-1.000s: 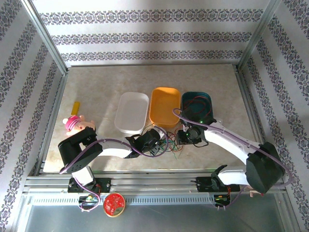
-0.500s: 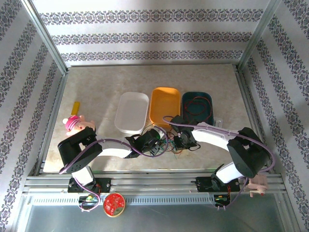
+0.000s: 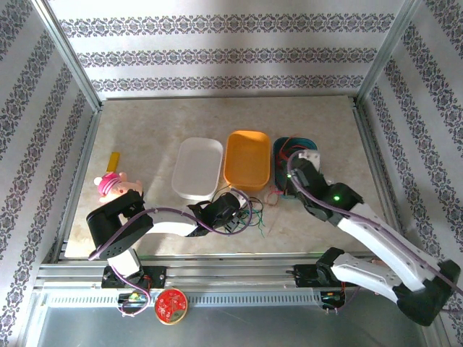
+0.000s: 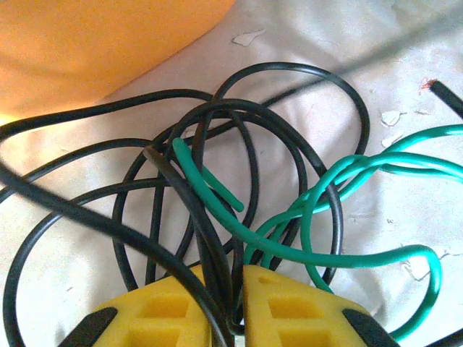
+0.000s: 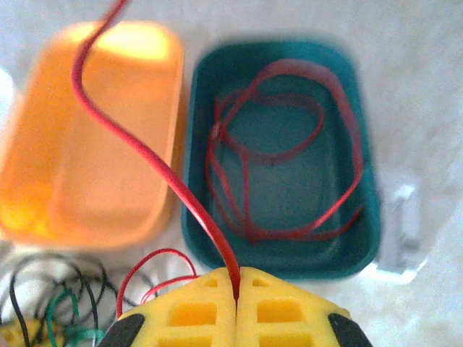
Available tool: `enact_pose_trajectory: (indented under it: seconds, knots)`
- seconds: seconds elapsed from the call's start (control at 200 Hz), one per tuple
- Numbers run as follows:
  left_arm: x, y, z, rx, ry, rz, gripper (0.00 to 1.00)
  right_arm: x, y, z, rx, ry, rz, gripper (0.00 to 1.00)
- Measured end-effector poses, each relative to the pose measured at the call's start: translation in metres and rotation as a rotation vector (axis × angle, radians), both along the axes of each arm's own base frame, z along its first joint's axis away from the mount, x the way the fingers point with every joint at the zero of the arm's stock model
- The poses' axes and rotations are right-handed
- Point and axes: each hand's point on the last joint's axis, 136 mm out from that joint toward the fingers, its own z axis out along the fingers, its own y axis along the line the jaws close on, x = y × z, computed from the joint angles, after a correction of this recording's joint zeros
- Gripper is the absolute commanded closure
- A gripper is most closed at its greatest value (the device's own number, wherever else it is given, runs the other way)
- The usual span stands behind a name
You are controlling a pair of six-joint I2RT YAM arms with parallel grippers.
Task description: Untangle the cables
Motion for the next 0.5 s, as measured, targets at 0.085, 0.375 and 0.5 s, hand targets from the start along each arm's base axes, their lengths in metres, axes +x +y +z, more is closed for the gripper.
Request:
enact_pose_trajectory:
  seconds: [0.085,0.375,0.5]
  knots:
    - [0.000,0.000,0.000,0.001,0.000,0.000,0.84,0.005,-0.014,0.050,0.016,-0.152,-0.033,1.00]
    - [0.000,0.000,-0.001,0.002,0.002,0.000,0.84,0.015,-0.070,0.167,0.082,-0.479,-0.199,1.00]
    - [0.000,0.000,-0.001,0.002,0.002,0.000,0.84,0.025,-0.085,0.171,0.070,-0.492,-0.254,0.99]
